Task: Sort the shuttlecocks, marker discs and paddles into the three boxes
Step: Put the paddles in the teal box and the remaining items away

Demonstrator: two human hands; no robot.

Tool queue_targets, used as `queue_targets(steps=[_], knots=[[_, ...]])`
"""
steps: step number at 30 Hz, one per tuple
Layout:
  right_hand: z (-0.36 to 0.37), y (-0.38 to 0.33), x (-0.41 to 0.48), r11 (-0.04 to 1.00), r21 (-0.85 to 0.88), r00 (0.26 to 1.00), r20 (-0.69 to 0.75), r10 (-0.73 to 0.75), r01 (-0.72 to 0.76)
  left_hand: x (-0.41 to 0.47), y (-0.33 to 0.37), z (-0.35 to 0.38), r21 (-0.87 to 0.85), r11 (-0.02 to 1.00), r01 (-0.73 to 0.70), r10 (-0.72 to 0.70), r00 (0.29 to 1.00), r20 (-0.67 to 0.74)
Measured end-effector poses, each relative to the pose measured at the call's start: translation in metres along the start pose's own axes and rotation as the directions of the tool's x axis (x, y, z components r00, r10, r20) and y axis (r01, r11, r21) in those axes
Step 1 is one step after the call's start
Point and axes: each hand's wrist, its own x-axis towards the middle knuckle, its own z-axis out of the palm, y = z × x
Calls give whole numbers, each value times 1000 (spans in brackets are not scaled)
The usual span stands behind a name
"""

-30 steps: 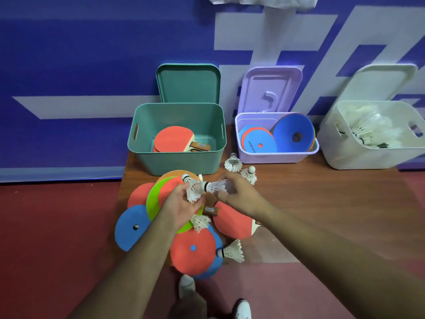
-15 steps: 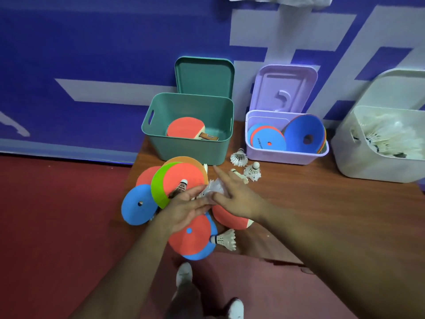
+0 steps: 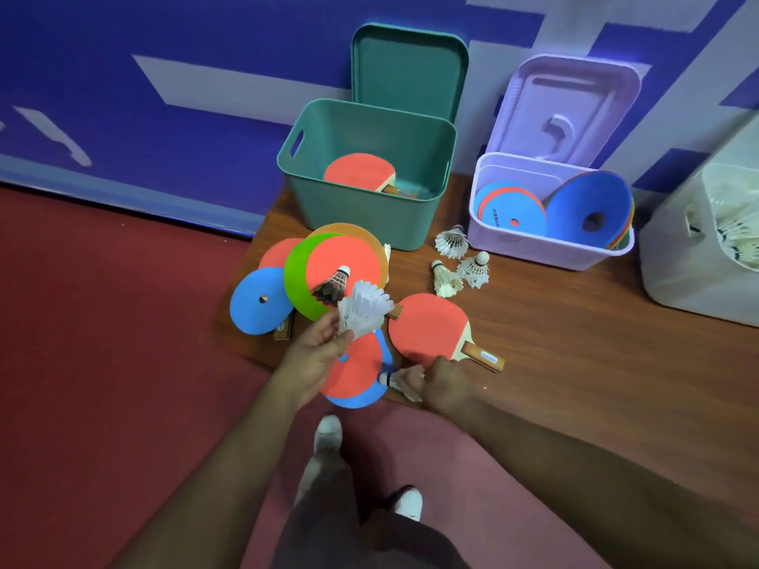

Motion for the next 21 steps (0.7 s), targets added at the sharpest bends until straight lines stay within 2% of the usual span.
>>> queue_targets(steps=[4, 9, 11, 13, 17, 19, 21], knots=[[10, -7, 7, 998, 56, 998, 67, 20, -24, -11, -12, -8, -16, 1000, 9, -10, 1000, -27], [0, 3, 11, 976, 217, 999, 41, -31, 21, -17, -13, -23, -25, 1000, 3, -5, 997, -75], [-11, 4, 16, 963, 262, 998, 1, -64, 61, -15, -13, -31, -19, 1000, 12, -14, 996, -93], [-29, 1, 24, 959, 234, 987, -81, -142, 157, -12, -11, -38, 4, 1000, 29, -28, 996, -87], [-74, -33, 30, 833, 317, 876, -332, -350, 453, -2, 1, -47, 37, 999, 30, -27, 997, -70], [-86, -57, 29, 774, 279, 808, -368, -460, 568, 3, 10, -51, 48, 998, 28, -24, 997, -68], [-85, -79, 31, 742, 175, 749, -327, -576, 648, 9, 22, -55, 64, 998, 22, -18, 998, -63]])
